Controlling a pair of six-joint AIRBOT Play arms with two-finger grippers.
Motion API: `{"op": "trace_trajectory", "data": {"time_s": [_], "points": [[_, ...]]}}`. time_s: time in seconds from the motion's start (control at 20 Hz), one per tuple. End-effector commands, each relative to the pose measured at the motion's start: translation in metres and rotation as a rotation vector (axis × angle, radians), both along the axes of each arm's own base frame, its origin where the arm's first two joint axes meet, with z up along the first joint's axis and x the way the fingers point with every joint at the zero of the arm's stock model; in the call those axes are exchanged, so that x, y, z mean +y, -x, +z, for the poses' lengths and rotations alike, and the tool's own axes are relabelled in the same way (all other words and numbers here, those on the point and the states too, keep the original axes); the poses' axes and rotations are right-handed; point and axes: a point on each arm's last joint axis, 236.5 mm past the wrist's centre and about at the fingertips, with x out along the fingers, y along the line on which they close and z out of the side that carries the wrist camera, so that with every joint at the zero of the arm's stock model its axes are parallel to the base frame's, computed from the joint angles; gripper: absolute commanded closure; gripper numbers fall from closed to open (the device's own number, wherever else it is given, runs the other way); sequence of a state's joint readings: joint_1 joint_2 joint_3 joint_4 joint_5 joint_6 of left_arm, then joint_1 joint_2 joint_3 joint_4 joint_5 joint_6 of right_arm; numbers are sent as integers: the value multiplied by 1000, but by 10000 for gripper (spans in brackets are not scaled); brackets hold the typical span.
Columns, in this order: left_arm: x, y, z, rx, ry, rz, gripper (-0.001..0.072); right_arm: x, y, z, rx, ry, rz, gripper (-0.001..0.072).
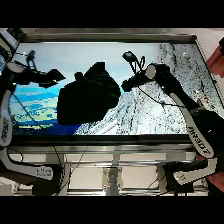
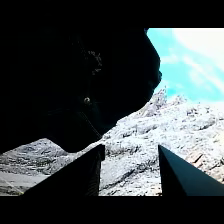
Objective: Fold the clothes and pants, and hang the long-sleeved shirts on hangers.
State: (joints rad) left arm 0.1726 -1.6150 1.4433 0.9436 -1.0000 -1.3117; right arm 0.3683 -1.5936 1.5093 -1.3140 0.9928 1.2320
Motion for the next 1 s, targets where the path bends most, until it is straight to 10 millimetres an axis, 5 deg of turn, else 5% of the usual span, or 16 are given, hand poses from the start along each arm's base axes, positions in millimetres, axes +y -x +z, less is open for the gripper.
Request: {"op": "trace_trajectory", "data": {"time_s": [0.0, 0.2, 0.4, 0.55, 0.7, 0.8, 0.95], "points": [[-10, -20, -44, -12, -164, -24, 19, -2, 11, -6, 53, 17, 14, 332], [6, -29, -53, -14, -398, -10, 25, -4, 19, -10, 86, 26, 22, 331], [-8, -28, -66, 4, -400, -41, 38, 0, 20, -8, 92, 6, 20, 331], [-19, -24, -85, 36, -402, -72, 257, 1, 20, -8, 93, 3, 20, 331], [-24, -22, -97, 57, -403, -86, 378, 1, 20, -8, 92, 3, 20, 331], [-24, -22, -96, 56, -403, -85, 689, 1, 20, -8, 91, 3, 20, 331], [-7, -17, -83, 91, -372, 2, 684, 1, 19, -8, 88, 2, 19, 331]]}}
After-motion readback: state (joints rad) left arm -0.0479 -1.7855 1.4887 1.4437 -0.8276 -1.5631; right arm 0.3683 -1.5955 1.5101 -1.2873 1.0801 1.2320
